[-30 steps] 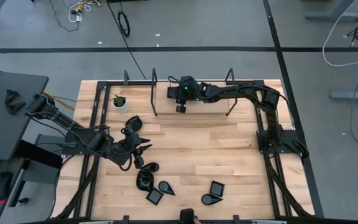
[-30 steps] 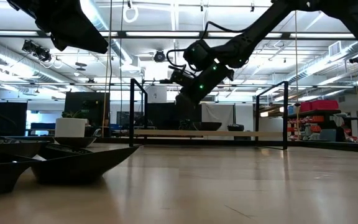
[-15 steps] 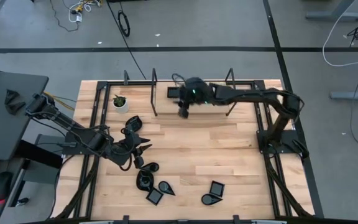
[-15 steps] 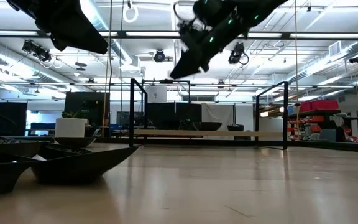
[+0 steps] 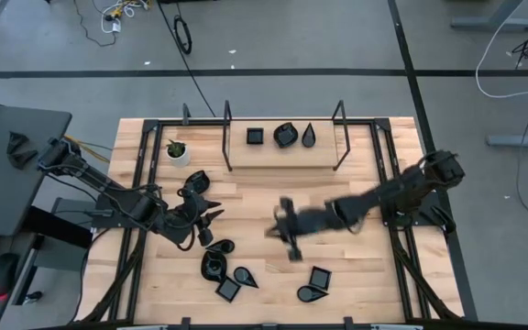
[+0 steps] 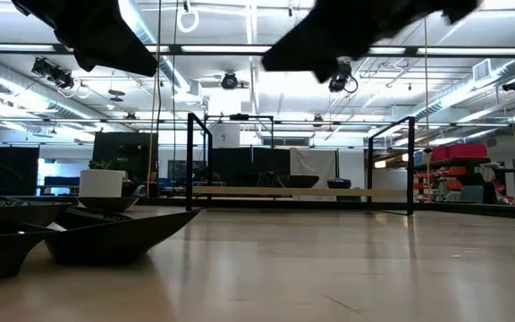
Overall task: Pick & Place Mini shaped plates
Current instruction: Stack the black teardrop shaped bowl on top of the other black teardrop shape bowl on the shelf
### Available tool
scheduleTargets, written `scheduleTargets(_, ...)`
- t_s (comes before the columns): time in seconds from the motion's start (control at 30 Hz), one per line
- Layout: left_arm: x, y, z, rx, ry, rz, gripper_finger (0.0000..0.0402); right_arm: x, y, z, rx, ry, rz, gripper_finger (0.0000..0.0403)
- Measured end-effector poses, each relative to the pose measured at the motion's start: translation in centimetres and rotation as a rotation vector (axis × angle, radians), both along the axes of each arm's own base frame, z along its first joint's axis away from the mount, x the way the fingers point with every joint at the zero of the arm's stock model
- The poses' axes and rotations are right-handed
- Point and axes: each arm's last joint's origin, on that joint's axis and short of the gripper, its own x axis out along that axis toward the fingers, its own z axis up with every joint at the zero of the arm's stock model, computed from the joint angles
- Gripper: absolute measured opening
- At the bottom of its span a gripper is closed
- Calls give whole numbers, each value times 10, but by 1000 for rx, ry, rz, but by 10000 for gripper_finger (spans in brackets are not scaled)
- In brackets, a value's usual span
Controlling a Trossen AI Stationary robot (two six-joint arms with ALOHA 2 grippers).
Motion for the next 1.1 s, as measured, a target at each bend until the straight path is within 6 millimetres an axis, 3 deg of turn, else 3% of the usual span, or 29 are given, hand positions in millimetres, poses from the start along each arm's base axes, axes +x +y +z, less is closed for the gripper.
scheduleTargets(0.1,0,1,0,1,0,6,106,-12,29,-13,73,-55,-8,23)
scheduleTargets(0.23,2,4,0,3,-1,23,106,-27,53,-30,240,-96,4,8)
scheduleTargets(0.37,3,7,0,2,-4,39,106,-41,57,-50,347,-12,-39,13)
scheduleTargets(0.5,4,8,0,0,-1,39,106,-49,52,-58,394,136,-116,50)
scheduleTargets(0.73,4,9,0,-1,1,41,106,-68,40,-46,341,414,-225,145)
scheduleTargets(0.87,4,9,0,0,2,42,106,-80,38,-39,371,512,-294,174)
scheduleTargets(0.97,4,9,0,-1,1,43,106,-86,47,-37,432,561,-247,177)
scheduleTargets(1.1,4,9,0,-5,-3,44,106,-91,75,-31,518,510,-134,169)
